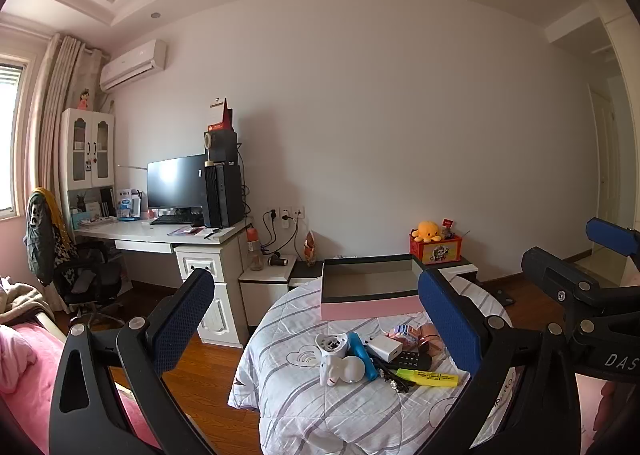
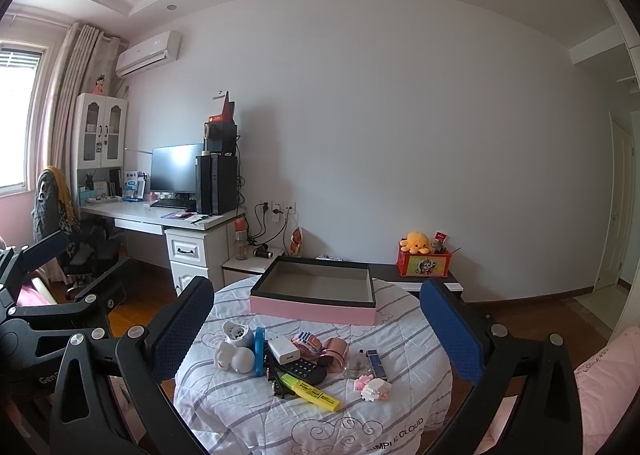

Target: Organize rigid objects

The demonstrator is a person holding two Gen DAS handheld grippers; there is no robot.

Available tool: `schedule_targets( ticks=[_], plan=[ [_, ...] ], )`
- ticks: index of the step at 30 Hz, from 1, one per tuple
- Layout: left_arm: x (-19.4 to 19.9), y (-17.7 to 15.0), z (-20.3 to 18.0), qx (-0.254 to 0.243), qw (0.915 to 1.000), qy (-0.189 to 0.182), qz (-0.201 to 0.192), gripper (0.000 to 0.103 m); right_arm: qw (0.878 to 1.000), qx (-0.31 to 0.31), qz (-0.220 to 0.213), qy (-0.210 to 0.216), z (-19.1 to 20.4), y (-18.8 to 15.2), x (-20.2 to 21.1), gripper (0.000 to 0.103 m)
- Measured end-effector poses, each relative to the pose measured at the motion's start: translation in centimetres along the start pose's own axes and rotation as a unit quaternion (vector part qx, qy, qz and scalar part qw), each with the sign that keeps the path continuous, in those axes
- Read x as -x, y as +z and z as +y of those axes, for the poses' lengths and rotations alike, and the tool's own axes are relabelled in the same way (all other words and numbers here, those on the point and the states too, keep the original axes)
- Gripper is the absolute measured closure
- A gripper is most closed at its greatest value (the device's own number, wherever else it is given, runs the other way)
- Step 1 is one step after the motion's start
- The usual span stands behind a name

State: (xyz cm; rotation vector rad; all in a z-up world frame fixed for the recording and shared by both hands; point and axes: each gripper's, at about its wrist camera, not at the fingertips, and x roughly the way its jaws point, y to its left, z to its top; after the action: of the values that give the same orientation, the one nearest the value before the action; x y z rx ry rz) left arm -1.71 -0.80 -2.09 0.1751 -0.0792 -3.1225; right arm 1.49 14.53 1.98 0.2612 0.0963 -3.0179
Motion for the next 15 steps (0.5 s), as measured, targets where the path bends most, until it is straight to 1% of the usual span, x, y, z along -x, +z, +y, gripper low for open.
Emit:
schedule_targets(
  ticks=[15],
  plan=[
    [0.22, -0.09, 0.14, -0.002, 1.0000, 0.002, -0.003, 0.000, 1.000, 0.002, -0.002, -0.001, -0.01, -0.25, -0.21, 0.000]
  ],
)
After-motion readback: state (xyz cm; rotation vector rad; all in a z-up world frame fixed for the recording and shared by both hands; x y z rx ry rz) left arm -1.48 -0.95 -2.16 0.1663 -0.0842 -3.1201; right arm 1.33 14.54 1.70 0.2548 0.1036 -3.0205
